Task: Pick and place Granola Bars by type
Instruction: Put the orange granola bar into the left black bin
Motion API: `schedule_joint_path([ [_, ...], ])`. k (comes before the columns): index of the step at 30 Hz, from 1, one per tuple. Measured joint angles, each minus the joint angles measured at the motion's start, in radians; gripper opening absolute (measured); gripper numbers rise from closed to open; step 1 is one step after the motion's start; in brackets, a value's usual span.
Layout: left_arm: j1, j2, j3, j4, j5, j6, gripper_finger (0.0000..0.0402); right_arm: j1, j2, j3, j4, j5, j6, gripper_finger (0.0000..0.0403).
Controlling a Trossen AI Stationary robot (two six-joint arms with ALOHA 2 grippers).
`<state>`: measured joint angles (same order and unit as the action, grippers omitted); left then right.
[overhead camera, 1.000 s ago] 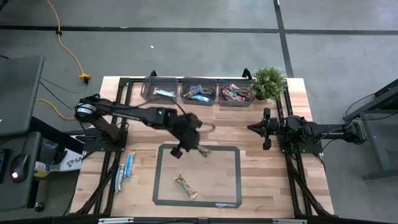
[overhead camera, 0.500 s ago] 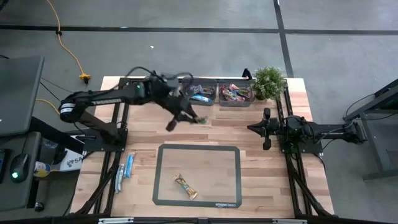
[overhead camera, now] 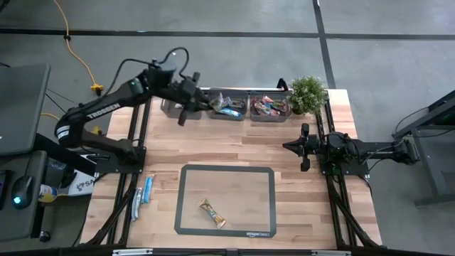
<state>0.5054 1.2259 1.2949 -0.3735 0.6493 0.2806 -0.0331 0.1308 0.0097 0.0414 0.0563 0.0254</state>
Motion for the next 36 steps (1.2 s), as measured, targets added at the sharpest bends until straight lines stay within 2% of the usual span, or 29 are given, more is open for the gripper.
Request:
schedule_joint_path([
  [13, 0.298, -0.027, 0.0, -0.093, 0.076, 0.03, 0.0062, 0.0, 0.0, 0.0, 0.0, 0.0, 0.0, 0.0002],
  [22, 0.486, -0.028, -0.032, -0.107, 0.07, 0.006, 0.0062, 0.0, 0.0, 0.0, 0.0, 0.0, 0.0, 0.0002],
  [28, 0.584, -0.028, -0.156, -0.099, -0.058, -0.057, 0.0062, 0.0, 0.0, 0.0, 0.0, 0.0, 0.0, 0.0002],
  [34, 0.594, -0.027, -0.252, -0.103, -0.324, -0.11, 0.0062, 0.0, 0.0, 0.0, 0.0, 0.0, 0.0, 0.0002],
  [36, 0.594, -0.026, -0.272, -0.113, -0.369, -0.087, 0.0062, 0.0, 0.0, 0.0, 0.0, 0.0, 0.0, 0.0002],
])
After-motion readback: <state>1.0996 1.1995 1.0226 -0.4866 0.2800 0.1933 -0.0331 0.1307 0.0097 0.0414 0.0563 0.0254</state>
